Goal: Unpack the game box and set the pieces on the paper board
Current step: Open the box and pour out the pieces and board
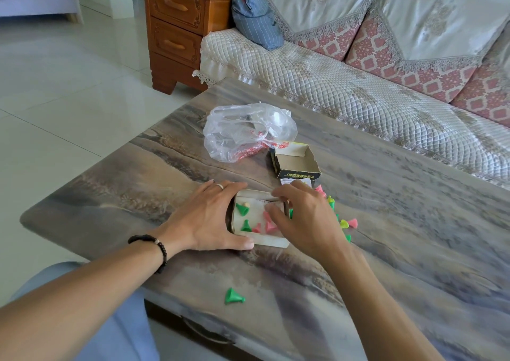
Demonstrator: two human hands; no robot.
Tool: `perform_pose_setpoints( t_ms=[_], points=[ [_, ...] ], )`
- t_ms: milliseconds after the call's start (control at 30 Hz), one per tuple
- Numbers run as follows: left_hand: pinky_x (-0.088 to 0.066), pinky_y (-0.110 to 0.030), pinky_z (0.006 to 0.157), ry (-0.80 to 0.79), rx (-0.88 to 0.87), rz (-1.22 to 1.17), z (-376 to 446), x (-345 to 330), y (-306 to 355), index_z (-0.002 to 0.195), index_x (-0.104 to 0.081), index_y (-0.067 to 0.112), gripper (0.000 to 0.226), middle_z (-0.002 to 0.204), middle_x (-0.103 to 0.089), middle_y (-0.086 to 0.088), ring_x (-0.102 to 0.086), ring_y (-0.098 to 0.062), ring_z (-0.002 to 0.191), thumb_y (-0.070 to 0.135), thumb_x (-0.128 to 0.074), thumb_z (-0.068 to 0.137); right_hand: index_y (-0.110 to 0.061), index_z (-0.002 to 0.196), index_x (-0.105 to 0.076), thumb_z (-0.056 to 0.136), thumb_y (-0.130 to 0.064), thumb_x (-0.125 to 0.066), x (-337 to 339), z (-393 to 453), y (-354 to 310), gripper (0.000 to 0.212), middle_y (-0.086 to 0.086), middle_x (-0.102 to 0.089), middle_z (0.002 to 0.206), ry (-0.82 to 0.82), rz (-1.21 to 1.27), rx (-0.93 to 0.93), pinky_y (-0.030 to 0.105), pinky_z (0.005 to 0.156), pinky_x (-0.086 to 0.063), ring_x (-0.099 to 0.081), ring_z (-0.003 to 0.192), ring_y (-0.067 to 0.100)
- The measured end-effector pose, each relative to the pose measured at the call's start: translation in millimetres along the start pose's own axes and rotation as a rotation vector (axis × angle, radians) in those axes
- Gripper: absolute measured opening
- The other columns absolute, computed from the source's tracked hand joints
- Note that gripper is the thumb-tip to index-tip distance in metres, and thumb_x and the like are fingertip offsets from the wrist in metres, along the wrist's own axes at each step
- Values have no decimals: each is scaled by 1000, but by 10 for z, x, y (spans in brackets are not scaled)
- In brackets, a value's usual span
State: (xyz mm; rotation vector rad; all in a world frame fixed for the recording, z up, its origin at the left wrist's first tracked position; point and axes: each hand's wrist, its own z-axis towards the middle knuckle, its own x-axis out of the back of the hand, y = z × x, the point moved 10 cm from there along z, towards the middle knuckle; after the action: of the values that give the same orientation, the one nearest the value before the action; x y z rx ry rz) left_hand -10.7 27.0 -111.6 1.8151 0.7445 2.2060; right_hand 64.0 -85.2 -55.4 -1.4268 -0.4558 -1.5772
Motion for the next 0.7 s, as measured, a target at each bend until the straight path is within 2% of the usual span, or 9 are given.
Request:
perform_pose_setpoints(
  t_ms=[133, 233, 333, 467, 567, 700],
  points=[
    [-11, -27, 118, -5, -4, -1, -9, -11, 3, 148, -25, 28, 111, 146, -39, 4, -32, -10, 135, 71, -72, 58, -28, 124, -57, 82, -50, -64, -265, 73, -207, 47, 0, -61, 110, -278, -77, 10, 37, 85, -49, -60, 100, 22],
    [-14, -30, 118, -10, -3, -1, 2, -28, -16, 148, -26, 25, 112, 144, -41, 5, -33, -10, 133, 74, -68, 55, -35, 130, -51, 80, -48, -67, -462, 150, -295, 54, 4, -56, 114, -418, -71, 4, 33, 89, -44, -54, 108, 21],
    [-19, -35, 117, 2, -11, -4, 19, -34, -32, 145, -30, 24, 113, 137, -47, 6, -39, -9, 128, 78, -63, 52, -30, 124, -58, 79, -35, -66, -572, 235, -344, 46, 7, -56, 112, -404, -59, 8, 34, 89, -45, -54, 108, 24],
    [-19, -35, 117, 4, -18, -11, 19, -35, -32, 144, -31, 25, 110, 134, -49, 7, -41, -9, 126, 77, -63, 52, -19, 111, -65, 80, -16, -61, -589, 247, -391, 31, 6, -59, 101, -328, -12, 31, 28, 77, -42, -58, 96, 25],
    [-15, -32, 118, 7, -19, -10, 5, -6, -13, 146, -29, 25, 109, 141, -46, 4, -37, -10, 130, 71, -70, 56, -18, 102, -68, 78, -10, -59, -541, 255, -342, 27, -2, -56, 82, -295, 51, 21, 21, 67, -35, -55, 79, 19],
    [-13, -32, 118, 17, -20, -5, 1, 14, -1, 146, -29, 24, 109, 142, -45, 5, -37, -10, 131, 70, -72, 58, -20, 97, -69, 78, -8, -59, -455, 276, -248, 25, -5, -57, 75, -249, 94, -15, 17, 56, -33, -56, 71, 16]
  ],
)
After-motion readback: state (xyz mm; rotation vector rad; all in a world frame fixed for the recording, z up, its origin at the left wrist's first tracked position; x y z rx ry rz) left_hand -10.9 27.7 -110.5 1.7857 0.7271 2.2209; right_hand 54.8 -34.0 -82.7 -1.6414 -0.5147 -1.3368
